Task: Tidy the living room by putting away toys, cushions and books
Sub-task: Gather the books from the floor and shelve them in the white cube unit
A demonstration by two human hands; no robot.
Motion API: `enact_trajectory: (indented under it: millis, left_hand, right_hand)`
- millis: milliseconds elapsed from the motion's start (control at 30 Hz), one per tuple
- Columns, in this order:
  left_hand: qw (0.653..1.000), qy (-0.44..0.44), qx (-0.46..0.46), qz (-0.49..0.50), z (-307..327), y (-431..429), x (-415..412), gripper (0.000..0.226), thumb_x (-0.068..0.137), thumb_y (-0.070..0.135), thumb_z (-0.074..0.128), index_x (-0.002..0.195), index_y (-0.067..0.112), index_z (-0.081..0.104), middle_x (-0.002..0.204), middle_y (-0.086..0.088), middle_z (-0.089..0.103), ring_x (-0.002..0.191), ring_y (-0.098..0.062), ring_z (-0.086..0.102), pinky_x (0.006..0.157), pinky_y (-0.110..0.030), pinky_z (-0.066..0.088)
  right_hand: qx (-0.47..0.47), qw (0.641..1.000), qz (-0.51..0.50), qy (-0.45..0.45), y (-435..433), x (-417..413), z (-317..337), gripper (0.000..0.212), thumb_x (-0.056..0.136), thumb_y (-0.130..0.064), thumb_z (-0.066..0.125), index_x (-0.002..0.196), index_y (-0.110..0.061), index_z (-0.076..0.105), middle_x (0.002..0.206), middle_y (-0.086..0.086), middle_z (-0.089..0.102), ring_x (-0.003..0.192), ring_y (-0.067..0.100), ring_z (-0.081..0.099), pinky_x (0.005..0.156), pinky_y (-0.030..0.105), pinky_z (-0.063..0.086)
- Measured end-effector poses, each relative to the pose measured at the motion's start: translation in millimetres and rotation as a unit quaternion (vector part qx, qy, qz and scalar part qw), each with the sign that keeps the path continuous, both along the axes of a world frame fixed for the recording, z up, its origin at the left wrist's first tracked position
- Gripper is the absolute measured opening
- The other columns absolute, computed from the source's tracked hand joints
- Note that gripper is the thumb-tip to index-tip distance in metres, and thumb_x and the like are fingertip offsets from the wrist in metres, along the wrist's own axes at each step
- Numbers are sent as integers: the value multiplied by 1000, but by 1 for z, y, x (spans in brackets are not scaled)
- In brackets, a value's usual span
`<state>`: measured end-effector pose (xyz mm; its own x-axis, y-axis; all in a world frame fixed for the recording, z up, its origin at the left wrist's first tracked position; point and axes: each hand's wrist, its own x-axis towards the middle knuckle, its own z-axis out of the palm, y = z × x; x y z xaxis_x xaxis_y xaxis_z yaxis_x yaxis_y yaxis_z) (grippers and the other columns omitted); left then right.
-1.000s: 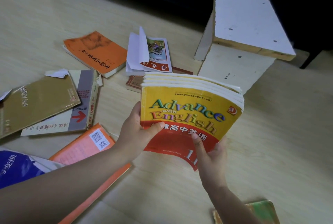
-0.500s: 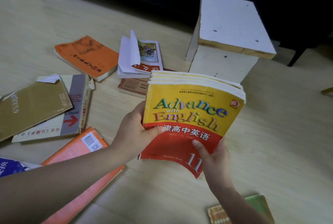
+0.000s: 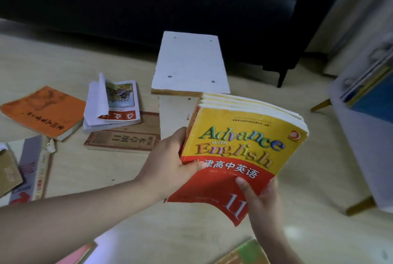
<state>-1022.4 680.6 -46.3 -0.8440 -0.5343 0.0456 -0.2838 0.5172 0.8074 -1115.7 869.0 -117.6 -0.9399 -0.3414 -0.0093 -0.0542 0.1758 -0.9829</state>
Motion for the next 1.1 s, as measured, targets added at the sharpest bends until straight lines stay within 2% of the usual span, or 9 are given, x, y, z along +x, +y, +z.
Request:
enact_trajectory:
  millis: [100,200,300,433,533,667,833,933,1100]
  left_hand:
    - [999,-5,-20,-42,25,17,-40,48,71,29,79,113,28,56,98,13,69,88,-7,64,72,-26,50]
    - [997,-5,-39,-72,44,25,-69,49,72,33,78,115,32,53,102,14,68,90,-8,62,72,-22,48]
    - [995,0,-39,-88,52,20,-94,49,72,34,77,114,35,52,104,13,67,94,-10,63,81,-34,52]
    - [996,10,-37,-85,47,11,-112,49,70,37,78,111,35,52,99,14,68,90,-10,65,79,-37,54]
    - [995,30,-19,-91,47,8,-124,45,71,35,79,109,33,54,97,14,69,87,-8,65,78,-37,54]
    - [992,63,-1,-111,53,11,-139,42,72,34,78,108,32,56,95,14,69,85,-6,65,77,-36,55]
    - [989,75,8,-126,67,33,-167,42,73,36,79,109,32,58,98,16,69,88,-4,64,76,-31,55]
    - [988,57,2,-141,80,63,-196,44,72,36,80,108,32,56,100,15,69,89,-8,64,77,-33,54]
    - [987,58,-6,-147,96,120,-246,42,69,33,83,104,31,59,103,9,68,93,-14,63,83,-37,53]
  right_hand:
    - [-5,999,-37,8,23,-28,21,37,81,-14,73,110,-29,55,97,-6,71,85,3,67,70,26,51]
    - [-4,998,-65,25,29,-48,40,39,79,-21,78,109,-31,55,98,-6,69,84,-2,66,68,23,47]
    - [-4,996,-83,31,25,-68,47,37,78,-24,78,104,-34,54,98,-7,69,84,-2,65,69,22,46]
    - [6,994,-100,40,19,-81,49,37,72,-32,76,102,-33,55,96,-8,69,82,-4,65,67,20,46]
    - [18,993,-109,47,19,-91,54,35,80,-19,77,104,-32,55,96,-8,70,83,-3,65,67,21,47]
    - [32,991,-114,57,25,-107,74,36,82,-15,72,108,-32,54,97,-10,70,84,-3,66,63,13,48]
    - [31,994,-101,39,50,-128,99,30,87,-20,68,113,-30,57,99,-8,73,86,7,70,73,29,56]
    - [32,990,-133,18,82,-146,109,28,88,-24,66,114,-28,57,100,-7,72,88,10,71,78,35,58]
    - [37,985,-169,21,134,-189,124,23,89,-24,66,111,-24,58,98,-8,71,90,14,69,82,37,57]
